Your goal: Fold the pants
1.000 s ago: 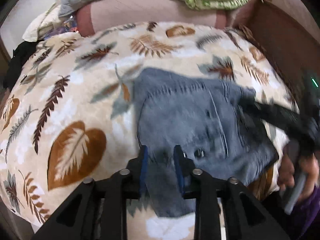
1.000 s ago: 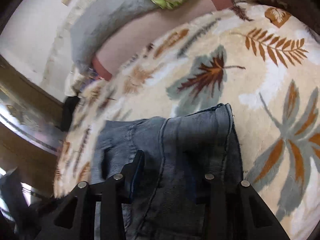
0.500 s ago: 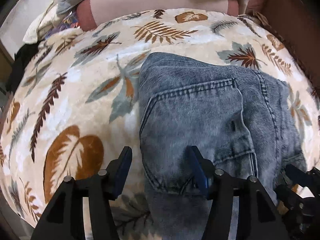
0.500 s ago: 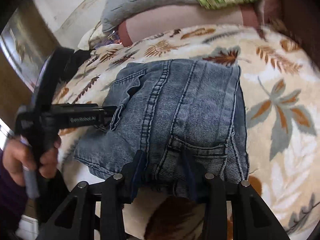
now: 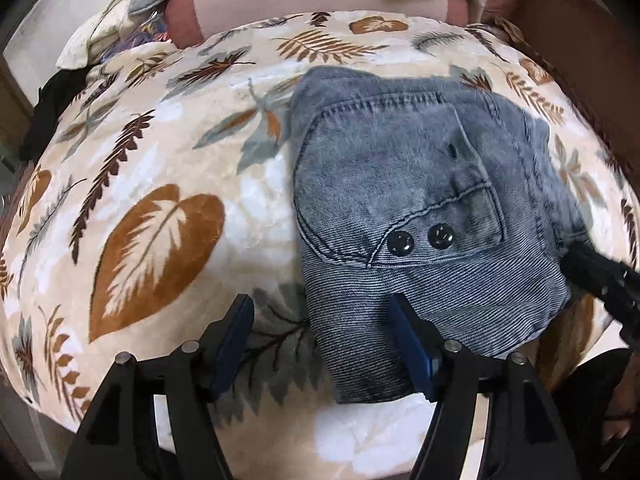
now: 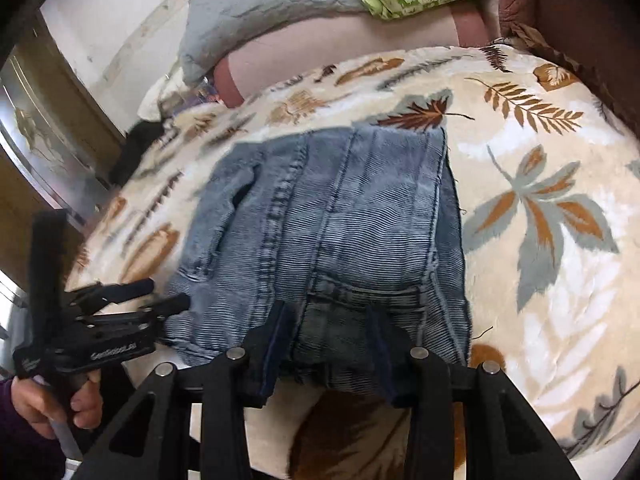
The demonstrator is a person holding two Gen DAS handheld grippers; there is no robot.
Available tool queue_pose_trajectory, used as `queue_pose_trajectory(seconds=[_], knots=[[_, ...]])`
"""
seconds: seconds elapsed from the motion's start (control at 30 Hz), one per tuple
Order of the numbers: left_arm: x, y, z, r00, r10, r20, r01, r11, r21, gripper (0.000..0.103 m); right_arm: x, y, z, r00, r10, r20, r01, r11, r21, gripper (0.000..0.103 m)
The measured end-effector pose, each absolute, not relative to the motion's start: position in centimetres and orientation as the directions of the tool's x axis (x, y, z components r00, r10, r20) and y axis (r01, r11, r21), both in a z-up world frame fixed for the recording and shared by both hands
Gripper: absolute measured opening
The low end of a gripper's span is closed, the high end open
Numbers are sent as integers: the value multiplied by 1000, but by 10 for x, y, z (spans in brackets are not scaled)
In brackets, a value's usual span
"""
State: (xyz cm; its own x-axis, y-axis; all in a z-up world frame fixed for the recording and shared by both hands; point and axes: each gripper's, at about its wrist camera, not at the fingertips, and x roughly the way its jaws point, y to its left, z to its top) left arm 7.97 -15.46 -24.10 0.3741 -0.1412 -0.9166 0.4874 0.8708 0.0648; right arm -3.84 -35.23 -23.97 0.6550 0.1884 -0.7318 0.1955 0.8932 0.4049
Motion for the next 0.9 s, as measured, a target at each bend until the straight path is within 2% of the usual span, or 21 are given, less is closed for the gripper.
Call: queue_pose_trajectory(seconds=[0.1, 0.37, 0.47, 0.77, 0.83, 0.9], knots=[[66, -150, -215, 454, -148, -879, 493, 863, 109, 70, -53, -356, -226, 719, 197, -667, 171, 879, 445, 43], [30, -137, -155, 586, -187, -789, 453, 882, 128, 75, -97, -341, -177, 820, 96, -564, 153, 914, 377, 43], [19, -134, -140, 621, -189, -761, 439, 888, 137, 78, -111, -338, -162, 850, 47, -525, 165, 922, 349, 55], [-6, -128, -109, 706, -176, -686, 399, 899, 180, 79, -123, -323, -132, 871, 14, -491, 155, 940, 303, 57], [-11, -127, -103, 736, -166, -656, 380, 903, 198, 80, -126, -316, -125, 880, -11, -476, 157, 950, 269, 60], [-16, -124, -96, 764, -162, -625, 366, 906, 213, 85, -127, -311, -122, 883, -33, -469, 166, 955, 244, 61]])
